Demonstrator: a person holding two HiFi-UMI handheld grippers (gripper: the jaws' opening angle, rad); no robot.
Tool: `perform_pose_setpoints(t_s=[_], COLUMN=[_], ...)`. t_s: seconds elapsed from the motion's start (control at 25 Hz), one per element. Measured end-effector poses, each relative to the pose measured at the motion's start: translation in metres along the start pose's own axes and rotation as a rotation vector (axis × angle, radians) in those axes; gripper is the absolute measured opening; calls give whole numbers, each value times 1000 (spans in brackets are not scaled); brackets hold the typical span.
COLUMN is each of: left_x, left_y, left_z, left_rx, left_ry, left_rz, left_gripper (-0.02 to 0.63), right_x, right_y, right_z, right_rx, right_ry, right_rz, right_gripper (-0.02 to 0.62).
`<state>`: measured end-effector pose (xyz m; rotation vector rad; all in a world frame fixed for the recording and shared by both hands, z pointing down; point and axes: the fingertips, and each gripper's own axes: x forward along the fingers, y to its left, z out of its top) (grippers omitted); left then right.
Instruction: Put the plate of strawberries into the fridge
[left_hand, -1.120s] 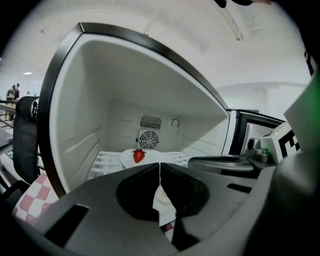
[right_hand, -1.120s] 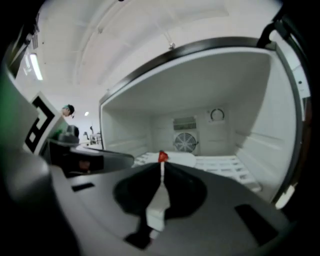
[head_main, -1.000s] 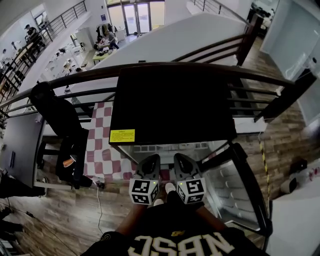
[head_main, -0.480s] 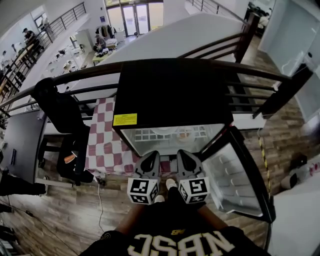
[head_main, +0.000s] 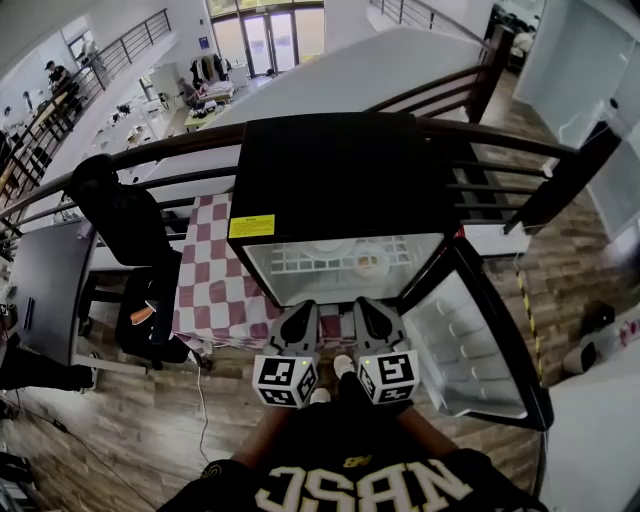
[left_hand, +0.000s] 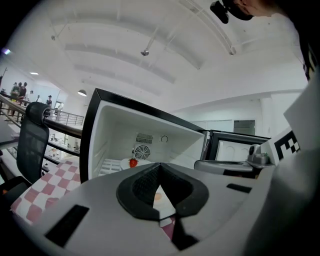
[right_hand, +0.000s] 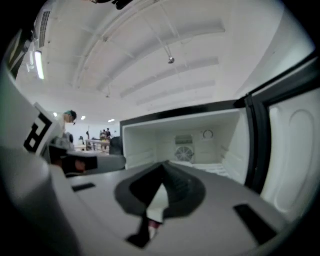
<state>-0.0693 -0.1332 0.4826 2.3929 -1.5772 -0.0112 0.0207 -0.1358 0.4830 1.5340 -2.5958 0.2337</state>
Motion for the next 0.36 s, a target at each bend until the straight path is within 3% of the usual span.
perform_pose_setpoints(t_s=[0.2,0.36], left_x=[-6,-12], left_y=[9,23], left_z=[6,11], left_rx=[12,71], left_ry=[-9,-16], left_rz=[35,91], left_gripper=[20,20], right_x=[-4,-7], right_y=[0,-9], right_z=[3,5], right_rx=[-13,-16], right_ry=[1,0], right_rz=[-5,-27], right_gripper=[20,20])
